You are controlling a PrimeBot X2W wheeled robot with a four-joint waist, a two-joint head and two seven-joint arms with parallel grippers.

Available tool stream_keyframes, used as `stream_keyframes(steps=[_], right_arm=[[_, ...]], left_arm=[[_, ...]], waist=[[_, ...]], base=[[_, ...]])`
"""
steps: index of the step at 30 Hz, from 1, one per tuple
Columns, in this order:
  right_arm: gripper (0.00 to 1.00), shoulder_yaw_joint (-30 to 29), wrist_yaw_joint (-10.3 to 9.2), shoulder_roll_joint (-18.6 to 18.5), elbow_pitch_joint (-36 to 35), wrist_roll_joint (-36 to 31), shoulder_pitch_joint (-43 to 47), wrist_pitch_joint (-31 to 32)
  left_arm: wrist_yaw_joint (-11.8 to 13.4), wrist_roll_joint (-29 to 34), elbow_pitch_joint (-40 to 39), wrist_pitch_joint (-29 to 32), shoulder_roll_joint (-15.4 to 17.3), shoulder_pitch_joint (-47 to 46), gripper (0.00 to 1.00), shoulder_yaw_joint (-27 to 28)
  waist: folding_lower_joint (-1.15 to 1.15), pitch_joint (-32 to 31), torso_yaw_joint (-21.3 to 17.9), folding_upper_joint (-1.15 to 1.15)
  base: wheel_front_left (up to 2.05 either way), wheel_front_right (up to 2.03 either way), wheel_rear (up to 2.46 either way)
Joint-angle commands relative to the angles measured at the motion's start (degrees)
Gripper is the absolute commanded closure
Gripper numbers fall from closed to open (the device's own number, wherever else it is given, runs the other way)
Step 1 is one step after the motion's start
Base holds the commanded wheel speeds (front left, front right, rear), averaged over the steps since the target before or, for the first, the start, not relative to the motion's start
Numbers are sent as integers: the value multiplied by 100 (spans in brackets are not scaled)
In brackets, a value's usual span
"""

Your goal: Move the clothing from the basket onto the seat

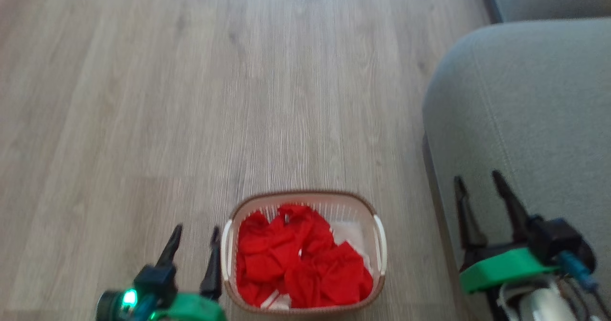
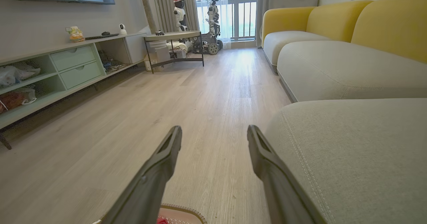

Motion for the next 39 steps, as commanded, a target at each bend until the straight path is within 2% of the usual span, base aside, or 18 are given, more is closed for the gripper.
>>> stream_keyframes(steps=[1, 9, 18, 31, 39], right_arm=[[0, 41, -1, -71, -257, -63, -314, -61], [0, -584, -1, -71, -770, -313, -1048, -61], [0, -916, -1, -71, -1253, -450, -1836, -61], [0, -811, -1, -71, -1818, -398, -2356, -61], [0, -742, -1, -71, -1968, -317, -2508, -61]], left_arm=[[-33, 56, -113, -79, 15, -452, 0, 80], [-193, 198, 682, -79, 15, -1729, 0, -593], [-273, 57, 2144, -79, 15, -3215, 0, -1610], [-474, -328, 4153, -79, 15, -4465, 0, -2978], [-478, -702, 4577, -55, 15, -4879, 0, -3598]], waist=[[0, 336, 24, 0], [0, 1721, 44, 0], [0, 3130, -124, 0], [0, 4231, -347, 0], [0, 4630, -500, 0]], base=[[0, 0, 0], [0, 0, 0], [0, 0, 0], [0, 0, 0], [0, 0, 0]])
